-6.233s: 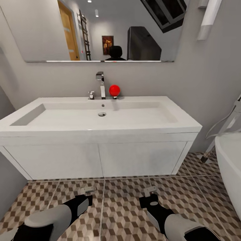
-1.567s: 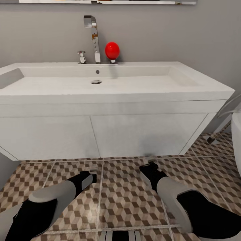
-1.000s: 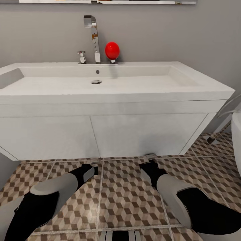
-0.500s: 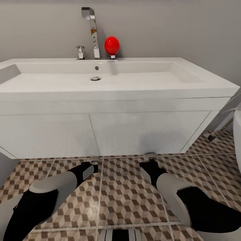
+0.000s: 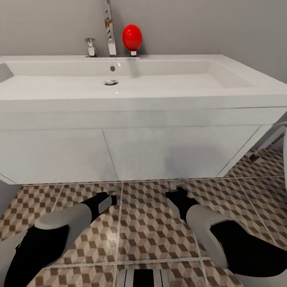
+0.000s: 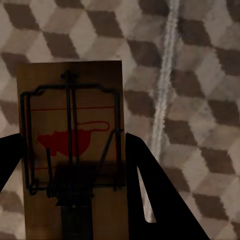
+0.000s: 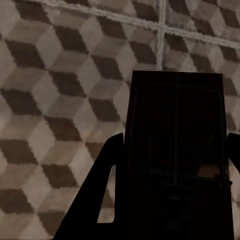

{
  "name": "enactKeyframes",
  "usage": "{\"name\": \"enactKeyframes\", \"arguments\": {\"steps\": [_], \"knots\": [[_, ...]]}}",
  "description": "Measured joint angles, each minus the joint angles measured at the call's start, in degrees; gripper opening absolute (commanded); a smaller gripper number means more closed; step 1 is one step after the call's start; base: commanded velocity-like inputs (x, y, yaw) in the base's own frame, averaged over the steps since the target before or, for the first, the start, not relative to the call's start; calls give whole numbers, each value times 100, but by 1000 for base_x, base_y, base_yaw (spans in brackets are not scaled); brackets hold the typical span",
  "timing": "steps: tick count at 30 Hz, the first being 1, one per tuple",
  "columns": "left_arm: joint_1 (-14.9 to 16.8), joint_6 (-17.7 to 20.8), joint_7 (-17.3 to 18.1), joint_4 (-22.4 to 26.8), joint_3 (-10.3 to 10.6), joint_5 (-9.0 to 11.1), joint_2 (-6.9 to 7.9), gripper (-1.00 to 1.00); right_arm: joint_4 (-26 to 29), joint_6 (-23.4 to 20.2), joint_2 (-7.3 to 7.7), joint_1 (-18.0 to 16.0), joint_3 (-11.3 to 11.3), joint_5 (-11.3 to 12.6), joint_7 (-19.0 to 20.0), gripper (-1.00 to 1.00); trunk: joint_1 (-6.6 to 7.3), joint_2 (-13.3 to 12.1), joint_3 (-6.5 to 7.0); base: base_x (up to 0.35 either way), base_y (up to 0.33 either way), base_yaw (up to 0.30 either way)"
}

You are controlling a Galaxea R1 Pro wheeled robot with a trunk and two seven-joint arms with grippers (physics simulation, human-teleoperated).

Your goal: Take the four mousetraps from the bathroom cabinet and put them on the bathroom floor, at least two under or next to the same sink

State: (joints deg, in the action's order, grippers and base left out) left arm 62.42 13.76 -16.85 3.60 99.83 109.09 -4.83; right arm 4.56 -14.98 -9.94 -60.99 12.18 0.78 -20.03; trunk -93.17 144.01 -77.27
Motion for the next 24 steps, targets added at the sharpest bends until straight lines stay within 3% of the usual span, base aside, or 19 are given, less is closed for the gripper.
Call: {"name": "enactKeyframes", "arguments": {"steps": [5, 13, 17, 24], "knots": [[0, -7, 0, 0, 0, 0, 0, -100, -4, -6, -1, 0, 1, 0, 61, -100, -13, 7, -111, 0, 0, 0], [6, 26, 35, 23, -46, 7, -55, -100, 2, -69, 23, -24, 3, 10, 662, -100, -33, 17, -288, 0, 0, 0], [7, 27, 165, 26, -97, 9, -73, -100, 94, -953, 23, -139, 4, 0, 787, -100, -44, 23, -377, 0, 0, 0], [220, -32, 326, 27, -103, 7, -104, -100, 582, -1161, 10, -174, -50, -2, 801, -100, -51, 27, -444, 0, 0, 0]]}}
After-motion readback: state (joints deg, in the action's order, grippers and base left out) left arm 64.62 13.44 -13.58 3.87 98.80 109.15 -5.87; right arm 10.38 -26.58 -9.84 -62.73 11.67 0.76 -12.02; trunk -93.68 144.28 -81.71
